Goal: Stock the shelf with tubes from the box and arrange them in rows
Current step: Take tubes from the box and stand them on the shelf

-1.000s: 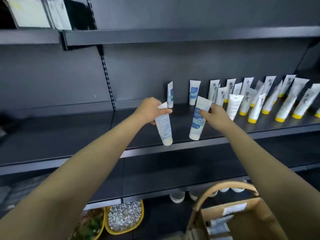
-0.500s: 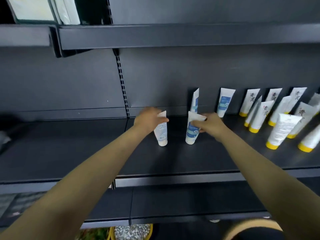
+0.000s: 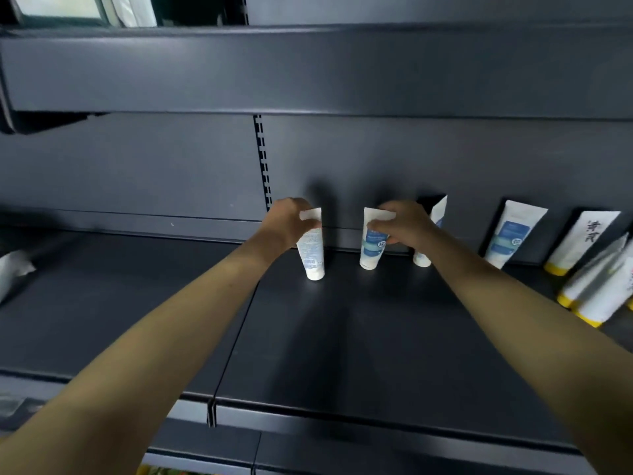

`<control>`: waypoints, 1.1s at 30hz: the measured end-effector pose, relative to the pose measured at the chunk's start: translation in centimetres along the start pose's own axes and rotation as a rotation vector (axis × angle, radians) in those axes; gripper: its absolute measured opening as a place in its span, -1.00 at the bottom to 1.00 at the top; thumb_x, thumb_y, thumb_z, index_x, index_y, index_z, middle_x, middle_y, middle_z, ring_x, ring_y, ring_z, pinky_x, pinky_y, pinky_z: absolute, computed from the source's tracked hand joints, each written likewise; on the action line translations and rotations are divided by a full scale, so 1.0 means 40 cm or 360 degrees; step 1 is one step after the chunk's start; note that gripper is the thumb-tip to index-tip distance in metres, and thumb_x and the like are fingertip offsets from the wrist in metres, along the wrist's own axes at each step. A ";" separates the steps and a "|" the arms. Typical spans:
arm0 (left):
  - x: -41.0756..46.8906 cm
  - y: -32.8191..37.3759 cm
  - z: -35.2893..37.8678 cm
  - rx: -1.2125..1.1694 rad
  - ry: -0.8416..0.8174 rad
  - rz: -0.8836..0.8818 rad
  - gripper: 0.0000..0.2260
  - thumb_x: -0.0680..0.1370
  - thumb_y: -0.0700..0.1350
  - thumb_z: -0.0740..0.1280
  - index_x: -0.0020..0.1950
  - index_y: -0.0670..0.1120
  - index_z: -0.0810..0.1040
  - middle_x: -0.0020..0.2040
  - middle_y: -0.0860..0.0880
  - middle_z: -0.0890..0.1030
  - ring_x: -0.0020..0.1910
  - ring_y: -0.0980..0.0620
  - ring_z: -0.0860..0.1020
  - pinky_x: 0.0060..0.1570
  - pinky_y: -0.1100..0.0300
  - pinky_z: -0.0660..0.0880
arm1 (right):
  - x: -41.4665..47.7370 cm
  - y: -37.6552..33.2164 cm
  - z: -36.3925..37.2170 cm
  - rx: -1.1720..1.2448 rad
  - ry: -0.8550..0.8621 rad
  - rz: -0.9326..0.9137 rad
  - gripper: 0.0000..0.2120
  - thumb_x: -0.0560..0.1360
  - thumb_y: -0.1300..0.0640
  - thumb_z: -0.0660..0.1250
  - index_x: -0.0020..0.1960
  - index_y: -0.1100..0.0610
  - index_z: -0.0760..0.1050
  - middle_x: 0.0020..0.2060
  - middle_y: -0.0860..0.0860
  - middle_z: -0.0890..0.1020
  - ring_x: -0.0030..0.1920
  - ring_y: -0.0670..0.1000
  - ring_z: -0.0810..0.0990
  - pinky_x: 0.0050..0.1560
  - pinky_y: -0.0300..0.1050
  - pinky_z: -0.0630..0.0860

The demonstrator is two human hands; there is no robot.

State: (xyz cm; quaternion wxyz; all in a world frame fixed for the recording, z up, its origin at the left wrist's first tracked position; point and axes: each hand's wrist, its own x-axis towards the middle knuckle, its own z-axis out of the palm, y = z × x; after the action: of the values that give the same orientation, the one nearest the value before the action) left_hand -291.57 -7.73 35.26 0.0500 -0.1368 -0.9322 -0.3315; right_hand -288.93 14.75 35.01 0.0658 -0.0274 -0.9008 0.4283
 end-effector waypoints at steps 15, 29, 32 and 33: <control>0.130 -0.073 -0.031 0.0104 0.0161 -0.0204 -0.84 0.48 -0.10 0.33 -0.10 -0.20 0.54 -0.12 -0.18 0.61 -0.20 -0.18 0.61 -0.13 0.04 0.59 | 0.074 -0.034 0.047 -0.0138 0.0214 0.0093 -0.78 0.37 0.13 0.42 -0.10 0.28 0.56 -0.18 0.21 0.63 -0.13 0.18 0.65 -0.11 0.20 0.61; 0.174 -0.049 -0.023 -0.0023 0.0147 -0.0208 -0.84 0.51 -0.09 0.34 -0.10 -0.20 0.54 -0.18 -0.15 0.63 -0.22 -0.15 0.64 -0.15 0.02 0.62 | 0.089 -0.064 0.058 -0.0470 0.0239 0.0100 -0.75 0.36 0.17 0.43 0.00 0.24 0.59 -0.09 0.21 0.63 -0.08 0.22 0.62 -0.03 0.18 0.58; 0.177 -0.051 -0.026 -0.0085 0.0087 -0.0222 -0.80 0.49 -0.06 0.35 -0.09 -0.21 0.54 -0.14 -0.18 0.64 -0.20 -0.16 0.64 -0.14 -0.01 0.63 | 0.086 -0.074 0.061 -0.0498 0.0234 0.0112 -0.76 0.35 0.17 0.44 -0.01 0.23 0.59 -0.08 0.20 0.63 -0.06 0.21 0.63 -0.02 0.17 0.58; 0.177 -0.050 -0.027 -0.0110 0.0072 -0.0223 -0.79 0.49 -0.06 0.35 -0.08 -0.21 0.55 -0.13 -0.18 0.64 -0.21 -0.16 0.64 -0.16 0.00 0.63 | 0.085 -0.077 0.062 -0.0509 0.0233 0.0119 -0.75 0.35 0.17 0.45 0.00 0.23 0.58 -0.07 0.19 0.63 -0.06 0.20 0.63 -0.02 0.17 0.58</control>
State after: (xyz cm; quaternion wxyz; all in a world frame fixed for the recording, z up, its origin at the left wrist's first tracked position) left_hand -298.91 -8.33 36.20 0.0430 -0.0652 -0.9261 -0.3691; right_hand -292.64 11.24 36.18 0.1101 -0.1021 -0.9486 0.2786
